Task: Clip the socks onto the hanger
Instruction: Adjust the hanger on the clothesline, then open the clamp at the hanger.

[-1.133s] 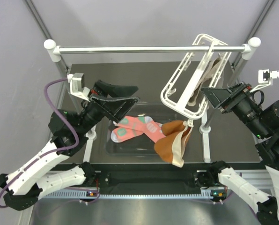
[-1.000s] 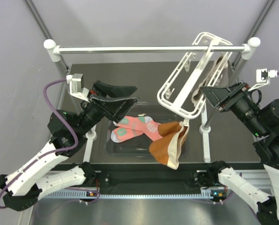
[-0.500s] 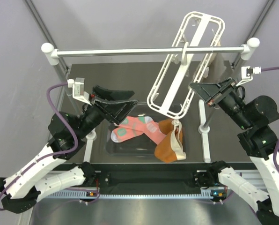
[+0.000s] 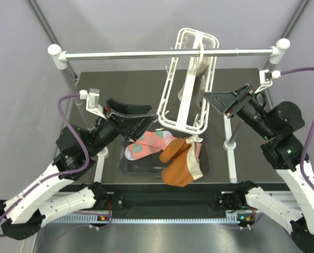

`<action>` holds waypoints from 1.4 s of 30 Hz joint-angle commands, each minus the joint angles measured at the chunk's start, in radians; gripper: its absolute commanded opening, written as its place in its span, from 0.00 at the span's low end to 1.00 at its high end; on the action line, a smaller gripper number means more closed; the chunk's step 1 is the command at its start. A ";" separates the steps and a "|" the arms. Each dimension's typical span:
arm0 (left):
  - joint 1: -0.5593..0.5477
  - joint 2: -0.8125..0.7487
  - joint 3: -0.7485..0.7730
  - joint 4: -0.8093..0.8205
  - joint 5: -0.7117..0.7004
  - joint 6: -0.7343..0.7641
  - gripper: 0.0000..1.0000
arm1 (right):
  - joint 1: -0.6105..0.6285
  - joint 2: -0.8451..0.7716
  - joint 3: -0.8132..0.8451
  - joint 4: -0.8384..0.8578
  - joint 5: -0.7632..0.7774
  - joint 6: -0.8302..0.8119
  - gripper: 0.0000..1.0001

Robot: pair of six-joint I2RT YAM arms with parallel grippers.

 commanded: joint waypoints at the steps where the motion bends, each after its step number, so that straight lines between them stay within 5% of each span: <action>1: -0.003 -0.025 0.005 -0.061 -0.029 0.031 0.80 | 0.009 -0.056 0.052 -0.098 0.035 -0.135 0.58; 9: -0.003 -0.118 -0.048 -0.190 -0.123 0.065 0.80 | 0.008 -0.220 0.057 -0.415 0.269 -0.368 0.91; 22: -0.003 -0.109 -0.101 -0.386 -0.226 0.087 0.80 | 0.009 -0.371 0.011 -0.782 0.516 -0.474 0.91; 25: -0.003 -0.094 -0.123 -0.423 -0.240 0.079 0.80 | 0.011 -0.319 0.008 -0.893 0.552 -0.450 0.99; 32: -0.003 0.007 -0.205 -0.434 -0.247 0.019 0.80 | 0.009 -0.305 0.002 -0.935 0.559 -0.347 1.00; 42: -0.003 0.029 -0.310 -0.160 -0.016 -0.022 0.78 | 0.011 -0.497 0.112 -0.860 0.242 -0.556 1.00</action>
